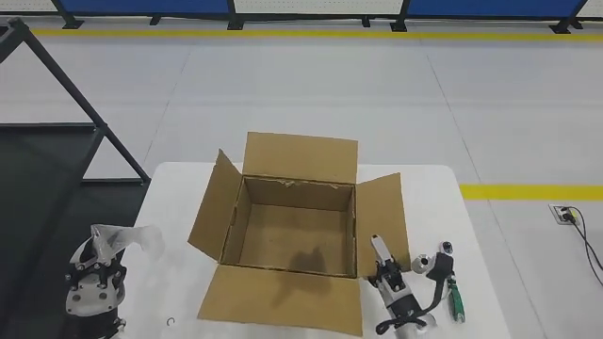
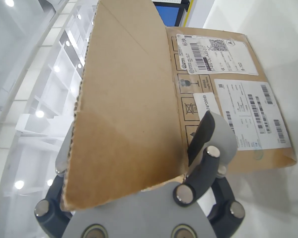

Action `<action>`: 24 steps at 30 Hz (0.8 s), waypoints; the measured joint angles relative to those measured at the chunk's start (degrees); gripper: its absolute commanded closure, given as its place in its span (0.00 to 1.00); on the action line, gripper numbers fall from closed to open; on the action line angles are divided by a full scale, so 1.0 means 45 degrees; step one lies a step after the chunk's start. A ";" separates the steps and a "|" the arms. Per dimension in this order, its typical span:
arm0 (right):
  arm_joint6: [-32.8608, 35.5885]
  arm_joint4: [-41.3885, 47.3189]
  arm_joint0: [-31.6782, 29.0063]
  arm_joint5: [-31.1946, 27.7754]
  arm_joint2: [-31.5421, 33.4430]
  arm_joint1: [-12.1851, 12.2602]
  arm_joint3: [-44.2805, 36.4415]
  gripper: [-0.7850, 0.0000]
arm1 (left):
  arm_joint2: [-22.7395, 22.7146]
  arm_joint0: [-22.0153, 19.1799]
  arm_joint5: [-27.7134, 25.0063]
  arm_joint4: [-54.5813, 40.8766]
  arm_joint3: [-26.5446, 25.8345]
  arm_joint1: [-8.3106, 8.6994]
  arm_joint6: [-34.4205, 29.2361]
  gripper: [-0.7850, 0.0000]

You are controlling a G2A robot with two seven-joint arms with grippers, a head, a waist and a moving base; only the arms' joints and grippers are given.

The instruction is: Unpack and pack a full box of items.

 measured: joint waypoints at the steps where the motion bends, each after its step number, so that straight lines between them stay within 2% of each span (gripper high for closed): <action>1: -0.0054 -0.0236 -0.0049 -0.0208 0.0064 0.0018 -0.0076 0.00 | -0.0002 0.0006 -0.0009 -0.0012 0.0004 -0.0001 0.0001 1.00; 5: -0.0092 -0.1596 -0.0526 -0.0742 0.0787 0.0171 -0.0577 0.00 | -0.0003 0.0011 -0.0062 -0.0067 0.0033 -0.0005 -0.0004 1.00; 11: 0.0532 -0.2791 -0.1303 -0.0394 0.2192 0.0403 -0.1754 0.00 | 0.0031 -0.0079 -0.0174 -0.0035 0.0049 -0.0001 -0.0078 1.00; 17: 0.1582 -0.1666 -0.1127 0.0602 0.3855 0.0556 -0.2246 0.00 | 0.0084 -0.0154 -0.0361 0.0022 0.0073 0.0009 -0.0096 1.00; 24: 0.1547 -0.1865 -0.1130 0.0585 0.3758 0.0552 -0.2241 0.00 | 0.0166 -0.0089 -0.0549 -0.0157 0.0108 0.0001 -0.0140 1.00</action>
